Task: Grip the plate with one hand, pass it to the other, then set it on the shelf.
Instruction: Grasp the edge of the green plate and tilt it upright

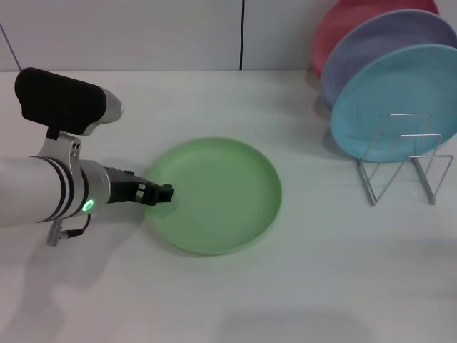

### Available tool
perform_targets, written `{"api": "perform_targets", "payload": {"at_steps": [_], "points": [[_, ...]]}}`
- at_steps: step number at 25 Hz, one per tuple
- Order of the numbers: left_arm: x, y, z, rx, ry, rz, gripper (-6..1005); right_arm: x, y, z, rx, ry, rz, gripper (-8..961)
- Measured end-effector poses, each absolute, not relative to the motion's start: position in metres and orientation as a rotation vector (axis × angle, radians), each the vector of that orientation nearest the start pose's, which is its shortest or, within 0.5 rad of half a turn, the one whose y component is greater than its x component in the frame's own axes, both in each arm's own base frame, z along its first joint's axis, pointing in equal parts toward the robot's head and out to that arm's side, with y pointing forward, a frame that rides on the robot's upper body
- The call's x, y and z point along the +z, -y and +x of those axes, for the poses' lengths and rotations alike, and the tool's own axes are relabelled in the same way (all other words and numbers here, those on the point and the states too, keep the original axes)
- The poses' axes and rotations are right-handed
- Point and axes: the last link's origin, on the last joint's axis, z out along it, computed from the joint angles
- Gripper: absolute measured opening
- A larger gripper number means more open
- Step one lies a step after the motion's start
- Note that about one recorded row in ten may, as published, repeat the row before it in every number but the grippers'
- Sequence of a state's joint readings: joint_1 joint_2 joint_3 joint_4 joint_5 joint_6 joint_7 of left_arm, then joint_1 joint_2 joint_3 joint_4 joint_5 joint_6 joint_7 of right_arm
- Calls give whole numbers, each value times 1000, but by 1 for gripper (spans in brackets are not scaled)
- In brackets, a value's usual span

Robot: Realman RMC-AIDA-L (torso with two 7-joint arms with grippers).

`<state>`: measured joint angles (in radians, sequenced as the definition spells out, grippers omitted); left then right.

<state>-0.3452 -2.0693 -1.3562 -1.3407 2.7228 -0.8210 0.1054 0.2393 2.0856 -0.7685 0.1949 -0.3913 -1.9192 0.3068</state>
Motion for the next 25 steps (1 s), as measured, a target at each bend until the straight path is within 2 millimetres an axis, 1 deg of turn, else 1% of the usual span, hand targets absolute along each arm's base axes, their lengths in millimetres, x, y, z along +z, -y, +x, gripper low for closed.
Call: {"api": "perform_targets", "payload": {"at_steps": [15,23,25], "points": [[-53,-359,-223,124,1035,-2168,754,51,-192,361,934,-399,-1093,801],[-54,-361,-224,134,1034,-2170,755,51,-192,361,934,-400,-1093,800],[-54,-361,-224,134,1033,-2170,738,51,-191,361,934,-402,-1093,800]]}}
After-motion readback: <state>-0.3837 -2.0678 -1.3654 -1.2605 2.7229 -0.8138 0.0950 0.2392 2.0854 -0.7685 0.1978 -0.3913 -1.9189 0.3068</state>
